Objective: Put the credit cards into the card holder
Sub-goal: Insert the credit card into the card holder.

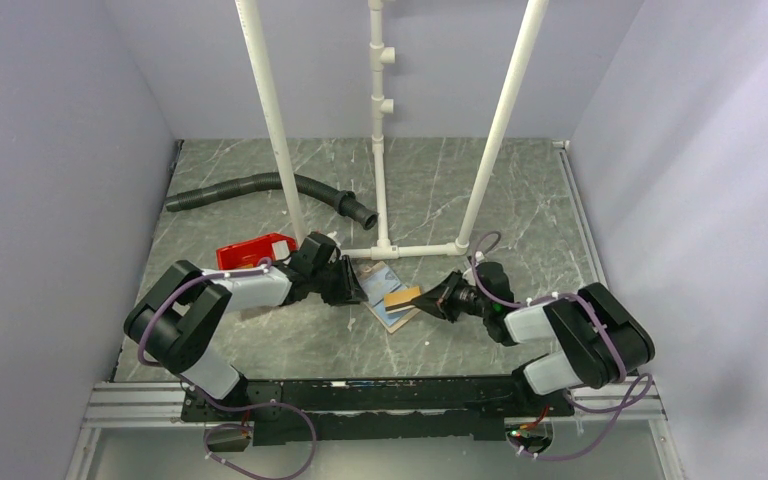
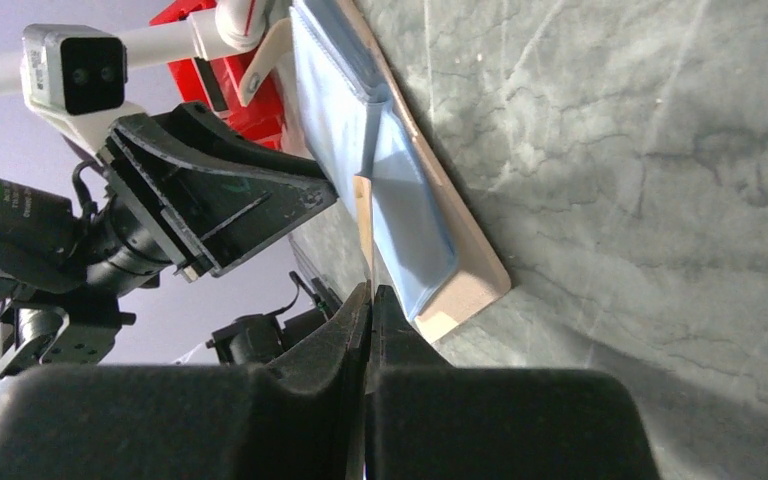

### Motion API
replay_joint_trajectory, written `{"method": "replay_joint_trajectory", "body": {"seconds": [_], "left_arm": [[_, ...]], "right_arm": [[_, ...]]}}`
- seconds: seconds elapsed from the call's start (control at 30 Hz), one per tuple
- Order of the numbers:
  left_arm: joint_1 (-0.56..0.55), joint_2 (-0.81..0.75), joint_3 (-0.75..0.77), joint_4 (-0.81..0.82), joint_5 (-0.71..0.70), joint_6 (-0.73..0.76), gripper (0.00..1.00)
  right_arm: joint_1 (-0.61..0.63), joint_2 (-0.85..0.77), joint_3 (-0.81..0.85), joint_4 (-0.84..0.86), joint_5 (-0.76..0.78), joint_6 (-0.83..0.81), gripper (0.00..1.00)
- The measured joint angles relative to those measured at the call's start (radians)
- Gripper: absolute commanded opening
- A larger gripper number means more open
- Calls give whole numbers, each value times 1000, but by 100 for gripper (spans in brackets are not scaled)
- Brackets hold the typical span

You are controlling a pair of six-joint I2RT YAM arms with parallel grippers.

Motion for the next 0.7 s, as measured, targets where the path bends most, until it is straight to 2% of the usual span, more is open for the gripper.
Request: {"method": "replay_joint_trajectory", "body": {"seconds": [0.7], "left_arm": [[0,-10,3,-34,-2,1,35]], "right_arm": [[14,180,85,35,-72,-1,0]]}}
